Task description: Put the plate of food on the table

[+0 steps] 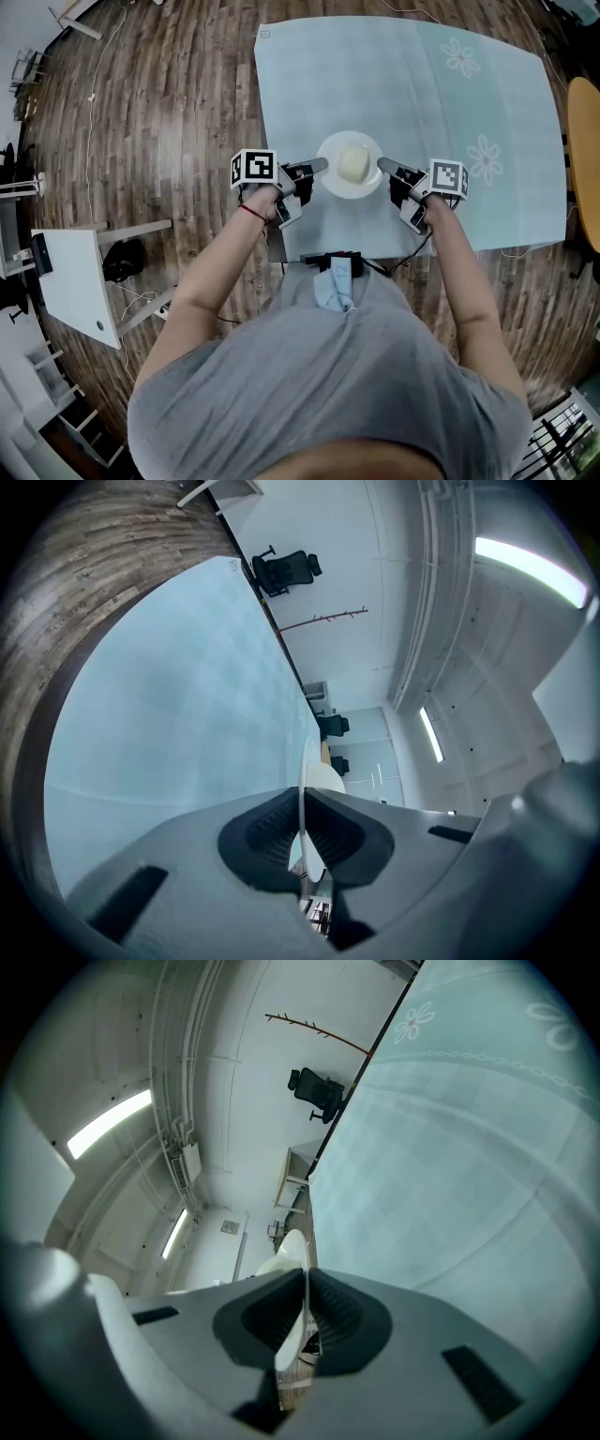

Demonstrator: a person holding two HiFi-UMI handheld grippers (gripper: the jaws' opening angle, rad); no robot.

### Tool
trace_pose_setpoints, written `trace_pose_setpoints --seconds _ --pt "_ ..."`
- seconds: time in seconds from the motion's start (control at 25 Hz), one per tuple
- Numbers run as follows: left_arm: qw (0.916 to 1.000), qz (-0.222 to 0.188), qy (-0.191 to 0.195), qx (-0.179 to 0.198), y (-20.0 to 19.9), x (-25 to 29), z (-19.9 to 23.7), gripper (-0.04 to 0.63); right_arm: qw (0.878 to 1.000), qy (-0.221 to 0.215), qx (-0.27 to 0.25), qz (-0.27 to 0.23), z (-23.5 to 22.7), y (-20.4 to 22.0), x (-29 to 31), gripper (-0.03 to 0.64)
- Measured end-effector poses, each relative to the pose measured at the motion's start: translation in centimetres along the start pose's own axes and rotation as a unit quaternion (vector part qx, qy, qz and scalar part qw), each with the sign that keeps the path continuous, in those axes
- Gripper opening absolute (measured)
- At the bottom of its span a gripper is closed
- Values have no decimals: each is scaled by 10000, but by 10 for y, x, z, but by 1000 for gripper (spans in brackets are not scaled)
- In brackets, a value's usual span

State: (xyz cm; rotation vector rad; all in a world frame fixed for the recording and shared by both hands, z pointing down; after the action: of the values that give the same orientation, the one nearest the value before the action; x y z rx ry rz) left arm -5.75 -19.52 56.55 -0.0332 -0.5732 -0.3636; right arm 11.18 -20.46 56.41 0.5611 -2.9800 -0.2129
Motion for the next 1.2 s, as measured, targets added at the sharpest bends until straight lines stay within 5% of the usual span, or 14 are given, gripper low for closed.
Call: trace_pose_setpoints --seconds 1.2 --pt "9961 -131 -822 290 -68 94 47 32 9951 783 -329 -507 -90 -66 10 38"
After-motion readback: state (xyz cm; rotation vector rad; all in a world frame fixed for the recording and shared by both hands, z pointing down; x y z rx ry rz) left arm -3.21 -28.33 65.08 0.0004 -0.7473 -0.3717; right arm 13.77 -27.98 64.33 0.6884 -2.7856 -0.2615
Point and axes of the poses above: the fingertips, and each gripper's own axes: x forward along the fingers, z to its left, y out of its underside, the point moved 3 cm from there along -x, backward along the fingers, and after that the axes turned 15 degrees about -y, right-handed, at the moved point
